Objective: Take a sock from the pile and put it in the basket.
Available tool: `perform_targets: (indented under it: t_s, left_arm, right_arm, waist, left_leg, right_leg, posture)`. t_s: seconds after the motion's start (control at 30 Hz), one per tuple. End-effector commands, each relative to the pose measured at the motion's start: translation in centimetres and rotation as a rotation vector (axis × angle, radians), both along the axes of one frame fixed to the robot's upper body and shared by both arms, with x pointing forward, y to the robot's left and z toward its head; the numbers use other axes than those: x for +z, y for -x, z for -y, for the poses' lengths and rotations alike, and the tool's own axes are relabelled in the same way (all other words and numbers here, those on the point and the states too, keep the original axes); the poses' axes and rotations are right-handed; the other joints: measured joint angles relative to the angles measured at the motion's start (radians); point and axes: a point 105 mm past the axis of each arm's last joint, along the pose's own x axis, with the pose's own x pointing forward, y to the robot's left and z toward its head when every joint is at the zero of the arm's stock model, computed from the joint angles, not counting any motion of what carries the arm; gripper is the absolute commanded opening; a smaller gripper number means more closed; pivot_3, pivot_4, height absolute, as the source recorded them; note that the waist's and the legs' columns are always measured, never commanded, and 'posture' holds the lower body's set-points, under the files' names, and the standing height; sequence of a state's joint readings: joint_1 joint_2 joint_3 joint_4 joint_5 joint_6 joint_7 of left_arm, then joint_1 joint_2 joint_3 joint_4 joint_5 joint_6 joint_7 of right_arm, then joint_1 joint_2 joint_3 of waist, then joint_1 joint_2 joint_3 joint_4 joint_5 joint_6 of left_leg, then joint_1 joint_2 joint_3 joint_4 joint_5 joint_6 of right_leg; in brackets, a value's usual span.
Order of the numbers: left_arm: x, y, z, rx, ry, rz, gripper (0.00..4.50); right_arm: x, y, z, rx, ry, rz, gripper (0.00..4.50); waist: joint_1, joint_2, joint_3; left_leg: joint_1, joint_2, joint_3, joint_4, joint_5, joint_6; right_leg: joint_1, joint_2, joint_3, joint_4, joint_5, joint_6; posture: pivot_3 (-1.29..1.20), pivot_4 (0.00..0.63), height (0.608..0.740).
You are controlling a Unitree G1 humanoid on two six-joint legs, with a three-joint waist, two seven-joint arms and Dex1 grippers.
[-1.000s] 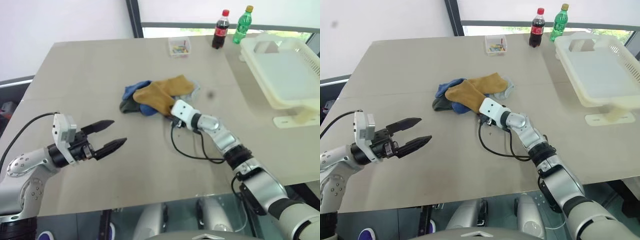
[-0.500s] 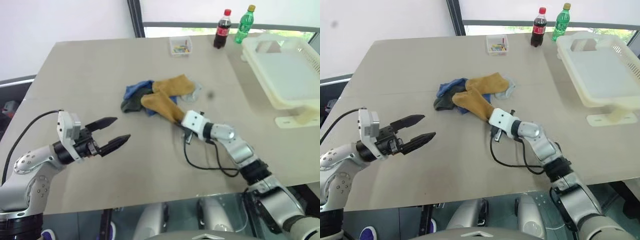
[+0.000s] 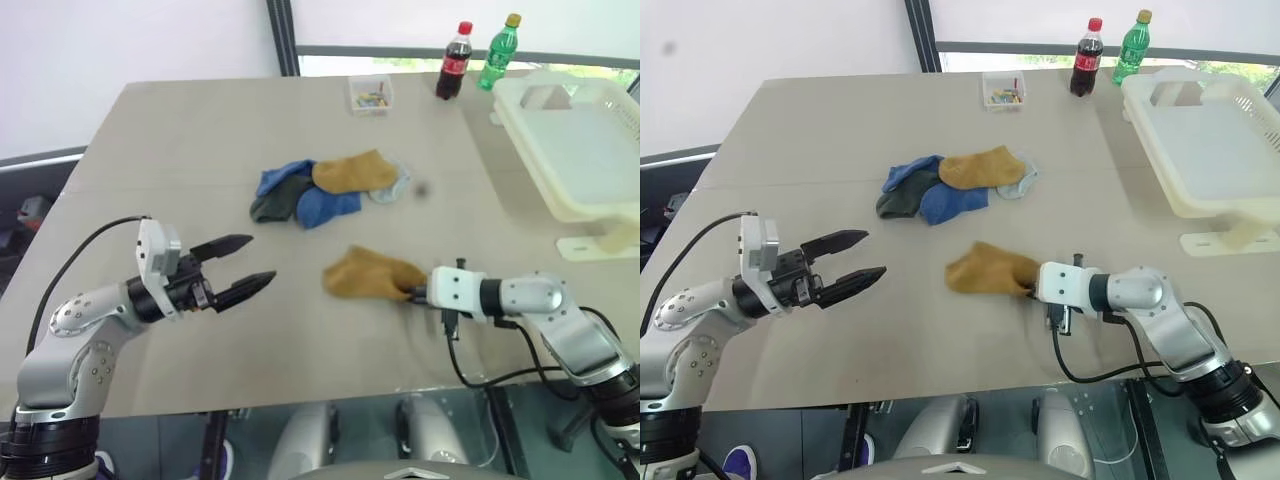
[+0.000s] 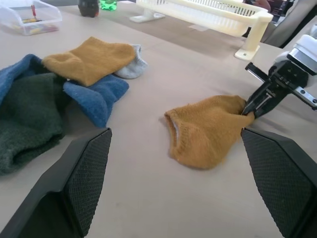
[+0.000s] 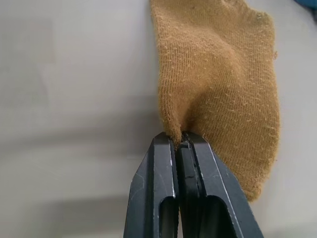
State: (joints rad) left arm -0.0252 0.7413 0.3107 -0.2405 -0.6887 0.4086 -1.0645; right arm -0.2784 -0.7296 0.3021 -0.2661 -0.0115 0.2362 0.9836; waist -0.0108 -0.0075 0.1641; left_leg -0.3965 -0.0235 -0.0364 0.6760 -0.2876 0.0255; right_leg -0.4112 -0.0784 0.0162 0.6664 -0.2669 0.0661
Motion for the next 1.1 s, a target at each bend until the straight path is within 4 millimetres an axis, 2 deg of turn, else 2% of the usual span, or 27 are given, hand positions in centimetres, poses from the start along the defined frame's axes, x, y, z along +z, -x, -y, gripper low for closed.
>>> perform_targets:
  t_s: [0.03,0.13,0.2,0.27,0.3,0.4,0.53,0.67,0.87,1.0,1.07,1.1]
  left_arm:
    - [0.1,-0.1,0.4,-0.033,-0.016,0.011,4.5]
    - [0.0,-0.3,0.6,-0.046,-0.015,0.003,4.5]
    - [-0.4,-0.3,0.9,-0.06,-0.018,-0.012,4.5]
    - [-1.0,-0.5,1.3,-0.051,-0.018,-0.043,4.5]
    - [-1.1,-0.7,1.5,-0.039,-0.012,-0.055,4.5]
    - [-1.7,-1.2,2.9,-0.015,0.015,-0.121,4.5]
    - [-2.8,-1.9,5.0,0.023,-0.019,-0.243,4.5]
    - [-3.5,-3.1,7.3,0.02,0.01,-0.38,4.5]
    - [-5.4,-4.2,11.3,-0.009,-0.007,-0.467,4.5]
    - [-6.8,-4.7,12.6,0.013,-0.023,-0.531,4.5]
    - [-7.2,-5.1,13.0,0.036,-0.021,-0.569,3.92]
    - [-7.3,-5.2,13.2,0.034,-0.022,-0.581,3.32]
  right_arm:
    - [-0.3,-0.7,3.2,-0.086,0.07,0.027,0.13]
    - [-0.7,0.3,4.0,-0.035,0.109,0.034,0.13]
    - [-0.5,0.8,4.3,-0.023,0.098,0.004,0.71]
    - [0.4,0.8,4.0,-0.024,0.056,0.029,1.47]
    - [0.9,0.6,3.8,-0.033,0.027,0.054,1.47]
    - [2.8,0.9,3.3,-0.073,-0.099,0.052,2.64]
    - [4.5,2.1,3.6,-0.142,-0.231,0.014,2.64]
    - [5.5,2.4,4.3,-0.257,-0.308,0.036,2.64]
    - [5.4,2.7,3.9,-0.325,-0.325,0.087,2.64]
    - [5.0,3.0,3.1,-0.337,-0.329,0.093,2.64]
    - [4.7,3.3,3.2,-0.357,-0.326,0.097,2.7]
    - [4.7,3.4,3.3,-0.371,-0.327,0.099,2.7]
  waist:
    - [0.003,0.0,0.0]
    - [0.005,0.0,0.0]
    - [0.003,0.0,0.0]
    - [0.002,0.0,0.0]
    - [0.002,0.0,0.0]
    - [0.0,0.0,0.0]
    - [0.002,-0.001,0.0]
    - [0.007,-0.002,-0.001]
    - [-0.002,-0.003,-0.001]
    - [0.0,-0.003,-0.002]
    - [0.005,-0.003,-0.002]
    - [0.005,-0.003,-0.002]
  left_leg:
    - [0.0,0.0,0.0,0.001,0.0,0.0]
    - [0.0,-0.001,0.0,0.002,0.0,0.0]
    - [0.0,-0.001,0.0,0.004,0.0,0.001]
    - [0.0,0.0,0.0,0.005,0.0,0.001]
    - [0.0,0.0,0.0,0.006,0.0,0.001]
    - [0.0,0.0,0.0,0.008,-0.002,0.003]
    - [0.0,0.0,0.0,0.009,-0.002,0.004]
    - [0.0,0.0,-0.001,0.011,-0.003,0.005]
    - [0.001,-0.001,0.0,0.011,-0.001,0.002]
    - [0.001,-0.001,0.0,0.011,0.0,0.001]
    - [0.001,-0.001,0.0,0.012,0.0,0.001]
    - [0.001,-0.001,0.0,0.012,0.0,0.001]
  right_leg:
    - [0.0,0.0,0.0,0.0,0.0,0.0]
    - [0.001,-0.001,0.0,0.001,0.0,0.0]
    - [0.001,-0.001,0.0,0.002,0.0,0.0]
    - [0.001,0.0,0.0,0.004,0.0,0.0]
    - [0.001,0.0,0.0,0.004,0.0,0.0]
    - [0.001,0.0,0.0,0.007,0.0,0.0]
    - [0.001,0.0,0.001,0.008,0.0,0.0]
    - [0.001,0.0,0.0,0.01,0.0,0.0]
    - [0.001,0.001,0.001,0.011,0.0,0.0]
    - [0.001,0.001,0.002,0.012,0.0,0.0]
    - [0.001,0.001,0.001,0.012,0.0,0.0]
    - [0.002,0.001,0.002,0.011,0.0,0.0]
  posture:
    - [0.0,0.15,0.74]
    - [0.0,0.15,0.74]
    - [0.0,0.15,0.74]
    - [0.0,0.15,0.74]
    - [0.0,0.15,0.74]
    - [0.0,0.15,0.74]
    - [0.0,0.15,0.74]
    - [0.0,0.15,0.74]
    - [0.0,0.15,0.74]
    - [0.0,0.15,0.74]
    - [0.0,0.15,0.74]
    - [0.0,0.15,0.74]
